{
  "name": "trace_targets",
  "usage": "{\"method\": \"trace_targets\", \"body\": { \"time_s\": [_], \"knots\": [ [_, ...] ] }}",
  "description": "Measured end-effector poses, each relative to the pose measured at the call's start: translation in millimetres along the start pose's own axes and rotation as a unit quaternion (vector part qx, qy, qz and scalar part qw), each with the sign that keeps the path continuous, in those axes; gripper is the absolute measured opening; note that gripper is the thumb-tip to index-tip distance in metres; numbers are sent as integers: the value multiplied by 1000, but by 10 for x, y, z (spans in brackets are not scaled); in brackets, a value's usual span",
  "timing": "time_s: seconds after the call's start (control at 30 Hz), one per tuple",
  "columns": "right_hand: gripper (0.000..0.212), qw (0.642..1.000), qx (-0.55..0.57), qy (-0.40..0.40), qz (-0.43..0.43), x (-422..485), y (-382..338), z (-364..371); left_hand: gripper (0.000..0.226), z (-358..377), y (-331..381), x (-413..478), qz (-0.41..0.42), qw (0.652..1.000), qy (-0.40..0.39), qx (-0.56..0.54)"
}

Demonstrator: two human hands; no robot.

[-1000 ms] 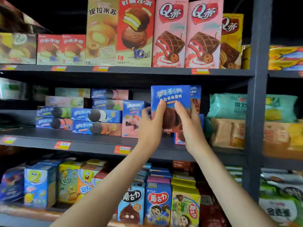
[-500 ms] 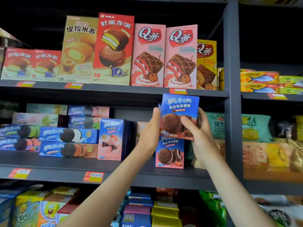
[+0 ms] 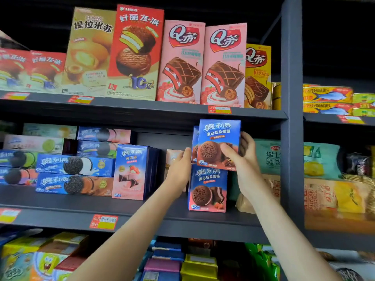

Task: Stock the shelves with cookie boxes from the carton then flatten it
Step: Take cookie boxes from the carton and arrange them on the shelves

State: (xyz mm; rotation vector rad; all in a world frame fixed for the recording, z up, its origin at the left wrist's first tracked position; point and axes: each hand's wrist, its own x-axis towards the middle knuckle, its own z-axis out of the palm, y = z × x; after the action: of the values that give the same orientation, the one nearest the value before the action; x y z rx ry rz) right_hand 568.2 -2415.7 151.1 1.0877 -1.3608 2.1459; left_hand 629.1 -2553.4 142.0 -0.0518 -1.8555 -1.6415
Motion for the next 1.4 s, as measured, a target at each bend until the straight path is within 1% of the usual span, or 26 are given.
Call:
{"method": "trace_targets", "body": {
  "time_s": [0.1,0.2,0.3,0.43,0.57,0.67,0.8,1.03,1.23,1.33,1.4],
  "knots": [
    [63,999,-20,-24,26,75,56,-5,44,52,3,29,-13,999,-38,-27],
    [52,997,-23,-40,65,113,103,-5,50,85,117,-46,-11,998,-56,-33],
    [54,992,-15,-56,108,138,177,4,57,134,27,126,-21,995,-54,-78],
    [59,986,-17,-72,150,165,237,16,59,166,8,186,-24,994,-66,-81],
    [55,981,-21,-88,174,180,233,20,60,185,-5,240,-30,991,-80,-99],
    [51,979,-17,-90,181,180,234,10,63,181,-17,261,-35,989,-88,-113],
    [52,981,-20,-68,182,173,279,32,65,195,-47,278,-33,989,-87,-117],
    [57,983,-85,-63,149,210,388,24,65,210,-62,284,-19,989,-88,-117],
    [48,983,-45,-89,153,201,400,-10,61,168,-143,229,-3,985,-112,-132],
    [49,983,-44,-96,151,200,403,-22,74,157,-172,247,-5,987,-96,-131],
    [48,984,-47,-93,146,205,414,-27,73,156,-181,268,4,988,-94,-120]
  ]
}}
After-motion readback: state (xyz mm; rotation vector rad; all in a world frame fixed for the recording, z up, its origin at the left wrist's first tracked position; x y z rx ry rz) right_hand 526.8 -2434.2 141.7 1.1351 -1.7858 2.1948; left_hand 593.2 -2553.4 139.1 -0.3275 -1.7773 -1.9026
